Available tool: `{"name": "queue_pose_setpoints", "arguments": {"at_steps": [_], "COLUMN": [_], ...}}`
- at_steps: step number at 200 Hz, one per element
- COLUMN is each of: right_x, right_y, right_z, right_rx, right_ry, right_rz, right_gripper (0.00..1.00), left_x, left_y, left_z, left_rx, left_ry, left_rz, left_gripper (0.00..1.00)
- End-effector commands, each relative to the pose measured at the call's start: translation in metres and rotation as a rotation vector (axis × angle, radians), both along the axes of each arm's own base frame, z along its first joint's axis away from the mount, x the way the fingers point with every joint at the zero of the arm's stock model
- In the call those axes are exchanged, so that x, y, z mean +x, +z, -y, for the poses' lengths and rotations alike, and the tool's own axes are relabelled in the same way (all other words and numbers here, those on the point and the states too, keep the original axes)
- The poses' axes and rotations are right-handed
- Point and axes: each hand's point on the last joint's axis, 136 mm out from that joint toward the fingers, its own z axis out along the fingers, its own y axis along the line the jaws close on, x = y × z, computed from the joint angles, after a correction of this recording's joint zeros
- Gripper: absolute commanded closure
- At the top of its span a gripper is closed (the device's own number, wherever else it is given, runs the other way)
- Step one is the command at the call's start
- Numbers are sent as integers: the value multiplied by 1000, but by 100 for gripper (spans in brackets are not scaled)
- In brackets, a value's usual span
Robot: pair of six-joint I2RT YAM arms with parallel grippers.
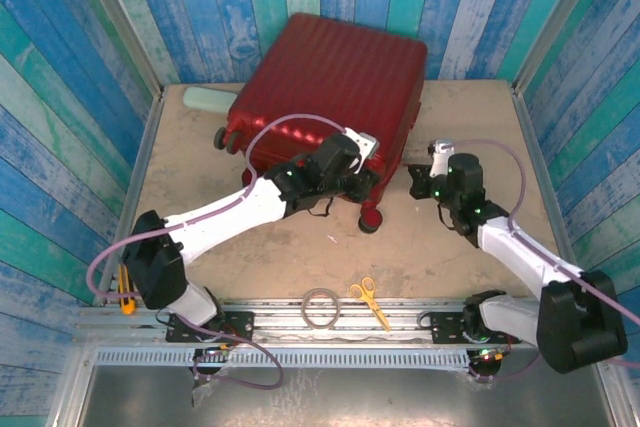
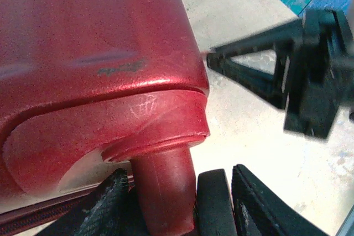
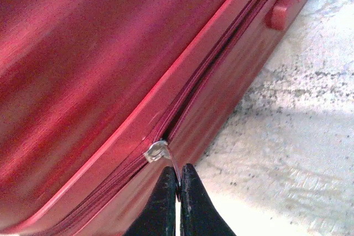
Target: Pack the luggage
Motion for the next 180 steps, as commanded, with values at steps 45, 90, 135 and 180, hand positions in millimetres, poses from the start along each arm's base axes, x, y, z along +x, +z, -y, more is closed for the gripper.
{"name": "queue_pose_setpoints", "arguments": {"at_steps": [45,90,135,180], "right_x": [92,127,157,180], "right_y": [23,25,17,-6], "right_z": [147,190,238,248], "right_rx": [-205,-222,-185,-92], "right_ry": [-501,-604,-669,-573], "right_rz": [92,96,49,-17], "right_gripper": [100,100,99,100], "left_x": [-41,-93,-119,-116], "left_y": [-45,-32,-32,-38], "left_z": [-101,-84,-95,-123], "left_rx": [411,389,359,448], "left_ry": [-141,-418,-547,-512], "left_rz": [8,195,276,372], "left_gripper": [100,100,100,100]}}
